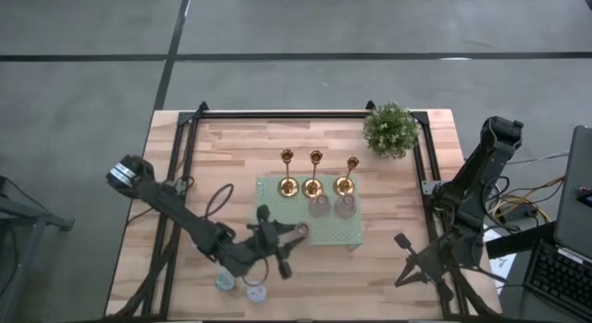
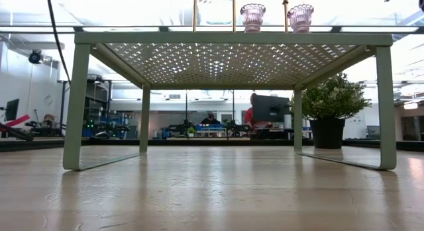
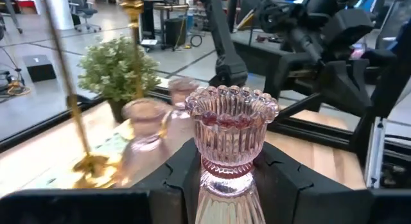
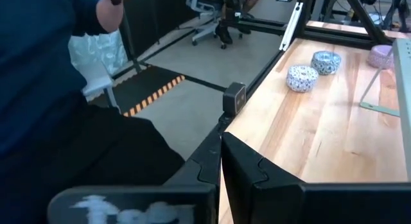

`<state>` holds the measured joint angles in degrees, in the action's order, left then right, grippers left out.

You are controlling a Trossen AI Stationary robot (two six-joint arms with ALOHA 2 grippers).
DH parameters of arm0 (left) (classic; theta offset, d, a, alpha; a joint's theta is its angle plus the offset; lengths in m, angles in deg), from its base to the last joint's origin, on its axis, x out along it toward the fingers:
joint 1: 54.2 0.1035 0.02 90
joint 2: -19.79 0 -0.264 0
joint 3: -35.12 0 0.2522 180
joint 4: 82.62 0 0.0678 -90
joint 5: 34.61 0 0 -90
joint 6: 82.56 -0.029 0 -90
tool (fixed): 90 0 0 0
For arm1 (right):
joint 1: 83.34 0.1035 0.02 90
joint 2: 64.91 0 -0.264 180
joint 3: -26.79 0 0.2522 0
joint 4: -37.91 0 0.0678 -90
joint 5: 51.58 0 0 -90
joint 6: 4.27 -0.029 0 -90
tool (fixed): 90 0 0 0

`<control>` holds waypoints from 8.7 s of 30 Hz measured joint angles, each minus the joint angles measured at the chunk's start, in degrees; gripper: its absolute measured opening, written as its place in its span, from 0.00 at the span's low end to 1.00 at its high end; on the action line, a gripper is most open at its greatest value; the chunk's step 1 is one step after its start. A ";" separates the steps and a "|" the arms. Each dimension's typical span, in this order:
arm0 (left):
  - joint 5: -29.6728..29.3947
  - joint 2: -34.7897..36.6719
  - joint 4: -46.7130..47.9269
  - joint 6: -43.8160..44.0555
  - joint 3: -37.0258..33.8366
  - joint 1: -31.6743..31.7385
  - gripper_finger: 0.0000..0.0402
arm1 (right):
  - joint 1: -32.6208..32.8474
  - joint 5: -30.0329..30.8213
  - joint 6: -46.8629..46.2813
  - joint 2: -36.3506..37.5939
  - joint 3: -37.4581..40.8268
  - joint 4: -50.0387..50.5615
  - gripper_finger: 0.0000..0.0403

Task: Pick & Place candle stick holders
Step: Put the pink glass candle holder on the shelf, then put the white scented candle on the shelf

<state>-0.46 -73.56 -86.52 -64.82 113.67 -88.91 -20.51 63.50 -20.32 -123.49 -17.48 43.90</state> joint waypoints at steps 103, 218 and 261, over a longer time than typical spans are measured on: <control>1.33 6.56 -9.39 -4.00 -16.08 3.75 0.67 | -0.61 2.01 3.08 1.52 2.68 -2.78 0.02; 34.65 -16.43 49.50 56.47 10.39 -13.92 0.78 | -0.63 2.03 4.04 1.54 2.94 -1.73 0.02; 41.80 -17.56 47.70 61.76 9.95 -10.61 0.97 | -0.63 2.05 3.60 1.54 3.44 -1.74 0.02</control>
<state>41.34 -91.12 -38.82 -3.05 123.62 -99.52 -21.15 65.55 -16.72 -121.95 -14.04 42.16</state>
